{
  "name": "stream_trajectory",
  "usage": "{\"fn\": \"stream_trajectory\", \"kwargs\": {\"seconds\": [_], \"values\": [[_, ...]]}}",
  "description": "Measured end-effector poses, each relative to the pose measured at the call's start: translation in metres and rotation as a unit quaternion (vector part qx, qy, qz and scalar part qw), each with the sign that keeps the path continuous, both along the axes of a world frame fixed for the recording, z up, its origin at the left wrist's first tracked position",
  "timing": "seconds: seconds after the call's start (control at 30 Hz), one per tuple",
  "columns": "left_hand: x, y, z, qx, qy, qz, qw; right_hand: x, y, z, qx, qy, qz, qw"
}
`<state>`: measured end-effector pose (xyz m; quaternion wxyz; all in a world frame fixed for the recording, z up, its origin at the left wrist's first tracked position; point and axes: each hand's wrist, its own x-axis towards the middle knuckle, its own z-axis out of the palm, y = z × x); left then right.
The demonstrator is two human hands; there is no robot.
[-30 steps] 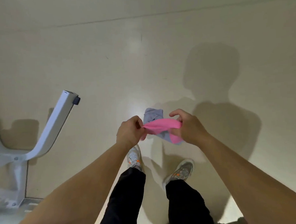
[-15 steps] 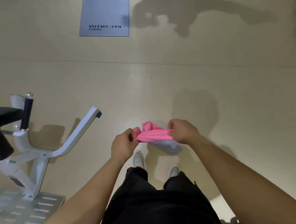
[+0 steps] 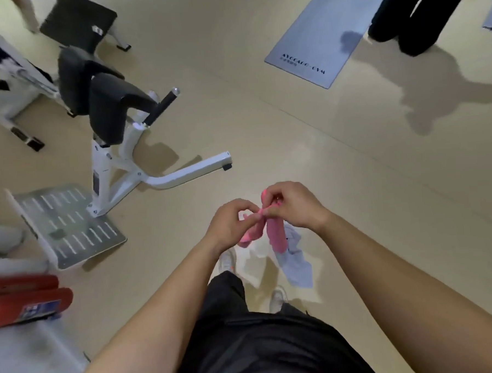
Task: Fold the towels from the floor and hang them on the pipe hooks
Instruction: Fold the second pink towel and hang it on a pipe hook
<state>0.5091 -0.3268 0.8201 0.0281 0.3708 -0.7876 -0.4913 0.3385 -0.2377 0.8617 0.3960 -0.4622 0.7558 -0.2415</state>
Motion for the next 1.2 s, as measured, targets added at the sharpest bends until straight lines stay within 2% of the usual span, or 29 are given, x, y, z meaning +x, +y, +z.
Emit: {"fn": "stream_trajectory", "kwargs": {"seconds": [0.13,0.23,0.53,0.7,0.8,0.93,1.0,1.07,1.2], "values": [[0.019,0.019,0.015,0.038,0.07,0.086,0.993,0.015,-0.005,0.02,-0.02,0.007,0.039,0.999],[0.03,0.02,0.028,0.027,0.113,0.119,0.986,0.026,-0.021,0.035,-0.018,0.007,0.074,0.997],[0.07,-0.018,0.056,-0.013,0.085,0.129,0.988,0.06,-0.07,0.065,-0.029,0.08,0.168,0.982],[0.097,-0.046,0.051,-0.025,0.059,0.106,0.992,0.066,-0.094,0.073,-0.074,0.1,0.149,0.981],[0.118,-0.063,0.042,-0.044,0.015,0.113,0.993,0.058,-0.11,0.08,-0.107,0.106,0.132,0.98],[0.156,-0.081,0.029,-0.074,-0.054,0.122,0.988,0.044,-0.125,0.088,-0.132,0.129,0.043,0.982],[0.173,-0.09,0.028,-0.098,-0.044,0.159,0.981,0.041,-0.127,0.086,-0.123,0.165,-0.001,0.979],[0.179,-0.097,0.036,-0.113,-0.019,0.18,0.977,0.047,-0.126,0.08,-0.097,0.182,0.001,0.978],[0.156,-0.099,0.062,-0.152,0.023,0.148,0.977,0.082,-0.122,0.06,-0.032,0.105,0.076,0.991]]}}
